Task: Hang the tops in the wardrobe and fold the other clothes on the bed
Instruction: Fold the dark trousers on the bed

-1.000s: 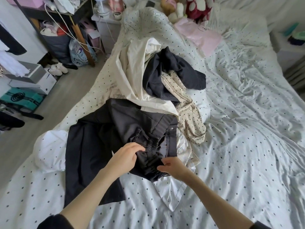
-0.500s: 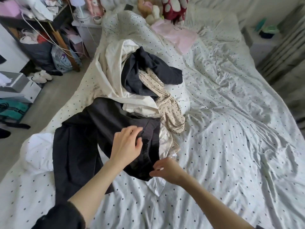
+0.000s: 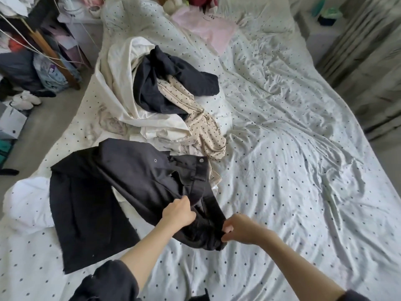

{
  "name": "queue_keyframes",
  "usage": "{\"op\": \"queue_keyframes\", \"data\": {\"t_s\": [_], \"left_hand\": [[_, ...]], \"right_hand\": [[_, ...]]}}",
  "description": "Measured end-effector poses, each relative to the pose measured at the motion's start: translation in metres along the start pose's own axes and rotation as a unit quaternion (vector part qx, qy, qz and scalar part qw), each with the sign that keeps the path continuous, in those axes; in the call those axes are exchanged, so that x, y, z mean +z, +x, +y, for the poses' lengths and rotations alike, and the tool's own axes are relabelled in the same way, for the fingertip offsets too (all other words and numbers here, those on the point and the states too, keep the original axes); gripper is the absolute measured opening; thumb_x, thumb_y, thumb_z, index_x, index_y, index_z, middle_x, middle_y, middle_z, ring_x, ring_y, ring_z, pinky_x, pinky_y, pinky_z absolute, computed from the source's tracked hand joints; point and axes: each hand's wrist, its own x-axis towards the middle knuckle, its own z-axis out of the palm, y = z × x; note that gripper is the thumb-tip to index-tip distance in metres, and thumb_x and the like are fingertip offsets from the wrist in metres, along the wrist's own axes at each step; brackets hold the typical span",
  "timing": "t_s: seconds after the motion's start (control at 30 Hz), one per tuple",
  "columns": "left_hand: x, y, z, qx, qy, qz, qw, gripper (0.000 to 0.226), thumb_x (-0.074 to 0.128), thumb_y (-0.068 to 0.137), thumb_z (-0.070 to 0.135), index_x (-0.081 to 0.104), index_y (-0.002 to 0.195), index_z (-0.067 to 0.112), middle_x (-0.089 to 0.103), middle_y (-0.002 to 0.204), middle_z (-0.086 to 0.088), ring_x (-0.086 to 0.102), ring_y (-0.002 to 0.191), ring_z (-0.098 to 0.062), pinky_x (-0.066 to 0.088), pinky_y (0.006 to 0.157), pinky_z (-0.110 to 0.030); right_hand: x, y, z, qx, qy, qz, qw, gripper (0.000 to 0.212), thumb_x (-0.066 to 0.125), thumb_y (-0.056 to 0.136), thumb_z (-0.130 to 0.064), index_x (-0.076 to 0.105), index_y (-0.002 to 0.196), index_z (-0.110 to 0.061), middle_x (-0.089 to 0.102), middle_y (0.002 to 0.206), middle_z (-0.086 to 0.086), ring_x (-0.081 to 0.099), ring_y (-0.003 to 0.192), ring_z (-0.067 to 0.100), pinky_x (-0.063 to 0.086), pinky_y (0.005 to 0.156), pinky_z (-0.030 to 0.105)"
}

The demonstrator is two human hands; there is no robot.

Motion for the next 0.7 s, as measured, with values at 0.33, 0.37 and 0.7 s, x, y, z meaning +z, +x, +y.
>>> {"op": "queue_keyframes", "data": {"t_s": [0.33, 0.37, 0.7], "left_hand": [[-0.019, -0.010, 0.065, 0.078, -0.186, 0.136, 0.970, 0.018, 0.056, 0.085, 0.027, 0.052, 0.076, 0.013, 0.062, 0.077, -0.002, 0.058, 0.072, -0.018, 0.038, 0.057, -0.029], [-0.024, -0.013, 0.077, 0.092, -0.191, 0.164, 0.963, 0.019, 0.056, 0.085, 0.027, 0.051, 0.075, 0.013, 0.061, 0.074, -0.001, 0.058, 0.070, -0.019, 0.038, 0.055, -0.029], [-0.076, -0.061, 0.278, 0.238, -0.168, 0.374, 0.880, 0.018, 0.055, 0.087, 0.024, 0.053, 0.076, 0.011, 0.059, 0.062, -0.001, 0.053, 0.053, -0.017, 0.035, 0.049, -0.028]], "right_hand": [[-0.060, -0.039, 0.062, -0.002, -0.105, 0.111, 0.988, 0.021, 0.058, 0.091, -0.025, 0.066, 0.108, -0.015, 0.067, 0.108, -0.001, 0.060, 0.099, 0.016, 0.037, 0.098, 0.028], [-0.070, -0.045, 0.067, -0.011, -0.098, 0.136, 0.986, 0.021, 0.058, 0.092, -0.023, 0.067, 0.109, -0.014, 0.067, 0.108, -0.001, 0.061, 0.097, 0.016, 0.039, 0.094, 0.025], [-0.219, -0.121, 0.167, -0.022, -0.075, 0.455, 0.887, 0.012, 0.059, 0.090, -0.013, 0.067, 0.097, -0.007, 0.064, 0.104, 0.008, 0.060, 0.088, 0.026, 0.050, 0.074, 0.037]]}}
